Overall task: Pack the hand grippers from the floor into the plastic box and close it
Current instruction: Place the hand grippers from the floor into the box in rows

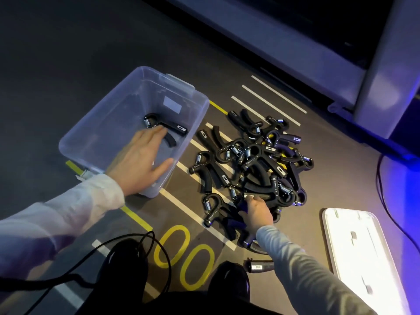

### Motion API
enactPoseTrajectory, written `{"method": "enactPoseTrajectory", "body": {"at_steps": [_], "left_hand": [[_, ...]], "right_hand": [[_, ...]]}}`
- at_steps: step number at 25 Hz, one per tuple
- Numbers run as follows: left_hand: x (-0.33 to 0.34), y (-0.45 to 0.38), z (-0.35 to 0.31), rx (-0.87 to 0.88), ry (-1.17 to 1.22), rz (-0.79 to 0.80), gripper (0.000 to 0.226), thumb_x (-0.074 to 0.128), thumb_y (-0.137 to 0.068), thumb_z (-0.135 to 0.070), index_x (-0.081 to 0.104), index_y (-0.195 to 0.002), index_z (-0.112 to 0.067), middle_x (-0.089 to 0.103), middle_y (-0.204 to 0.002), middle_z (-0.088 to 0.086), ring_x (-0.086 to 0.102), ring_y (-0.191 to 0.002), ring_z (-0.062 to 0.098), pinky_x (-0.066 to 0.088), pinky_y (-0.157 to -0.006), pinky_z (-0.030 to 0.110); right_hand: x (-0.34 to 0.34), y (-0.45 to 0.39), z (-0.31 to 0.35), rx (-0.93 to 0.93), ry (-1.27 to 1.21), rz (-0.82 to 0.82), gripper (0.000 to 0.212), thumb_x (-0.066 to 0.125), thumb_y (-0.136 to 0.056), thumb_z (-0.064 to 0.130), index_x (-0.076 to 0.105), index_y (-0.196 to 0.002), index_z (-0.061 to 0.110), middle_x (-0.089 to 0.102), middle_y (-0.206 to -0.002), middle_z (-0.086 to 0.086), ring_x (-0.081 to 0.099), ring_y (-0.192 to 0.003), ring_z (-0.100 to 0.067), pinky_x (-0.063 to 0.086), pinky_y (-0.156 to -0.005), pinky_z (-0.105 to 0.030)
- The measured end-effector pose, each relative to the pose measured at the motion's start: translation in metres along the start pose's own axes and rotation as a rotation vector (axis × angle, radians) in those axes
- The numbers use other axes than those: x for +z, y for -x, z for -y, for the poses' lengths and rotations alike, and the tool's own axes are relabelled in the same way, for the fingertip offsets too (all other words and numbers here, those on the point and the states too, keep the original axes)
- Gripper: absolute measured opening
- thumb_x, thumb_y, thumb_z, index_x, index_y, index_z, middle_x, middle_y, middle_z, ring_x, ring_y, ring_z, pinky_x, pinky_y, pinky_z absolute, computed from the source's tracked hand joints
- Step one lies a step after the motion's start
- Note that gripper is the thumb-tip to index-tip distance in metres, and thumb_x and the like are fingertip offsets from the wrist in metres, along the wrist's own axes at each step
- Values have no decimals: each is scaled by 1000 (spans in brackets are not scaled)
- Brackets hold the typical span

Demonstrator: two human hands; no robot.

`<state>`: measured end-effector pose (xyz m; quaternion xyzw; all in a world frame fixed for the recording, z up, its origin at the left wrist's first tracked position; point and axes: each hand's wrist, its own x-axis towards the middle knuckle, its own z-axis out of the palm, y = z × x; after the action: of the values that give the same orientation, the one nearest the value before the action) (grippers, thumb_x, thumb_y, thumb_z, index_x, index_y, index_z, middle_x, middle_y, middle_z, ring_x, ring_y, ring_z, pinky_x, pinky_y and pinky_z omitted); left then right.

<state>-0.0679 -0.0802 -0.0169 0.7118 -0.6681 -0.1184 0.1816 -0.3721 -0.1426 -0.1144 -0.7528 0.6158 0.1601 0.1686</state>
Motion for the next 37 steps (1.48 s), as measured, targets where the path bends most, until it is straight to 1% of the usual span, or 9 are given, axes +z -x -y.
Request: {"method": "enactPoseTrajectory", "body": {"at_steps": [2, 10, 13, 17, 21, 23, 27, 31, 37], "left_hand": [[2, -5, -24, 75, 37, 29, 80, 32, -81, -59, 35, -139, -3, 40, -142, 15, 34, -130, 30, 28, -107, 38], [13, -1, -73, 161, 209, 100, 72, 37, -84, -53, 26, -144, -14, 30, -150, 3, 22, -138, 17, 20, -110, 29], [15, 2, -73, 154, 217, 98, 71, 36, -85, -52, 25, -145, -15, 28, -151, 3, 22, -138, 16, 16, -107, 23], [11, 2, -61, 87, 256, 62, 74, 29, -85, -59, 29, -143, -15, 35, -147, 2, 30, -134, 18, 25, -107, 30], [1, 6, -41, -37, 302, -76, 73, 24, -84, -58, 39, -137, -10, 45, -139, 5, 39, -125, 21, 24, -100, 21], [-2, 12, -26, -125, 252, -119, 73, 23, -84, -58, 40, -135, -10, 46, -138, 6, 41, -124, 24, 28, -99, 27], [-2, 24, 5, -272, 130, -167, 71, 26, -83, -57, 44, -132, -8, 48, -135, 9, 43, -121, 30, 29, -100, 38], [-9, 26, 34, -370, 59, -228, 70, 30, -82, -54, 48, -128, -4, 50, -133, 15, 45, -119, 36, 30, -103, 49], [-23, 18, 69, -438, -36, -254, 55, 50, -84, -34, 45, -131, -5, 40, -141, 16, 36, -127, 37, 18, -108, 56]], "right_hand": [[-1, 0, -4, -16, -8, -23, 43, 57, -91, 25, 46, -129, 8, 49, -131, -11, 49, -121, -27, 41, -103, -33], [-35, 19, -10, -140, -175, -284, 39, 54, -93, 24, 47, -125, 4, 54, -118, -12, 56, -107, -29, 44, -90, -33], [-71, 21, -2, -131, -345, -402, 38, 58, -91, 26, 51, -118, 1, 58, -100, -9, 58, -91, -25, 47, -80, -31], [-118, 15, 13, -45, -649, -522, 41, 63, -88, 27, 52, -119, 3, 59, -89, -4, 54, -79, -18, 36, -69, -20], [-140, 2, 34, -7, -1103, -416, 21, 64, -87, 26, 55, -102, 14, 61, -89, -6, 59, -79, -18, 50, -78, -36], [-149, -4, 48, 0, -1228, -344, 15, 63, -88, 24, 54, -96, 15, 58, -81, -4, 56, -67, -13, 47, -66, -29], [-169, -16, 88, -5, -1448, -200, 29, 62, -90, 17, 49, -110, 3, 62, -79, -8, 57, -44, -8, 49, -46, -18], [-180, -27, 144, -72, -1478, -74, 14, 58, -91, 12, 44, -90, 9, 62, -77, -13, 64, -42, -13, 56, -46, -20], [-158, -63, 242, -45, -1455, 24, 16, 52, -95, 13, 48, -83, 3, 59, -76, -16, 62, -38, -15, 56, -45, -22]]}}
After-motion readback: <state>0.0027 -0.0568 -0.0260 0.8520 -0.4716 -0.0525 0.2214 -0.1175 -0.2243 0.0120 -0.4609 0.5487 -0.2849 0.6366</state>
